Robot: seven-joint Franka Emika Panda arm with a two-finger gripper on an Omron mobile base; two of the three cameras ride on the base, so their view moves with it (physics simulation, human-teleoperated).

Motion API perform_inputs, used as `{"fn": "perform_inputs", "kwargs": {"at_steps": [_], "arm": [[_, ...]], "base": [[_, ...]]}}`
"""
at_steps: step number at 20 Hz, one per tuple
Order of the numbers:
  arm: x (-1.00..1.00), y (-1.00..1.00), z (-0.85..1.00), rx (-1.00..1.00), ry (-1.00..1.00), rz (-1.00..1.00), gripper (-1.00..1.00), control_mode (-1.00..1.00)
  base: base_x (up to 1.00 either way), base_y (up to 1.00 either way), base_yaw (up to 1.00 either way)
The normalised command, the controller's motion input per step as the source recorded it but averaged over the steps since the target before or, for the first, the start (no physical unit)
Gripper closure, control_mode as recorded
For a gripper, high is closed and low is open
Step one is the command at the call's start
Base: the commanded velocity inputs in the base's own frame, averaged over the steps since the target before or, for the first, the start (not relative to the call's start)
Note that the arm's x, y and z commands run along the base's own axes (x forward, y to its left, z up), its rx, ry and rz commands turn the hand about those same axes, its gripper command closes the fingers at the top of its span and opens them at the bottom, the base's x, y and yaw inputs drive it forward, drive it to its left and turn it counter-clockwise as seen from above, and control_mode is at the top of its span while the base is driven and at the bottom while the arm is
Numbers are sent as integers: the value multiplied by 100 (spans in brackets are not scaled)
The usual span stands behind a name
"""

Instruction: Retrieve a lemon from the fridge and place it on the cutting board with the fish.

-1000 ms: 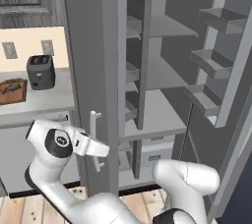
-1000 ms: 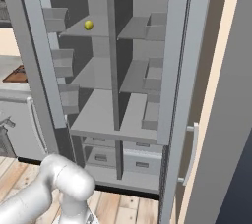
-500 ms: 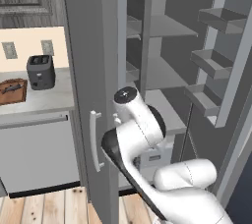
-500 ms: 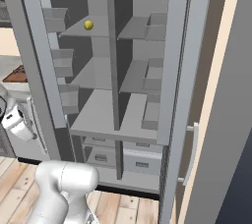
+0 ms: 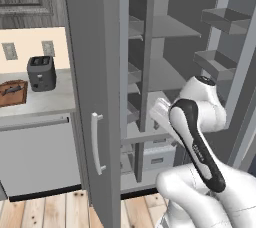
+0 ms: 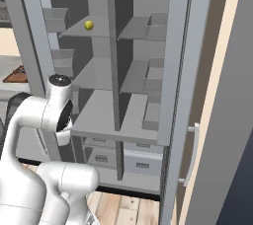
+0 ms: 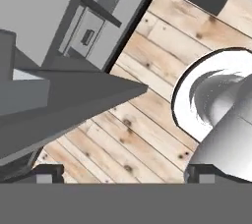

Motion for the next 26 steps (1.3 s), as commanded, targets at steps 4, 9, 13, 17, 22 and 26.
{"fn": "perform_inputs", "kwargs": {"at_steps": [4,9,13,17,22,26], "arm": [[48,-1,-4,65,6,6,-100,-100],[44,2,-11,52,4,8,-100,-100],[39,13,0,24,0,8,-100,-100],[37,36,0,10,-1,11,-100,-100],[47,33,0,1,-4,10,-100,-100],[53,24,0,0,-10,5,-100,-100]], "base": [[0,0,0],[0,0,0],[0,0,0],[0,0,0],[0,0,0],[0,0,0]]}}
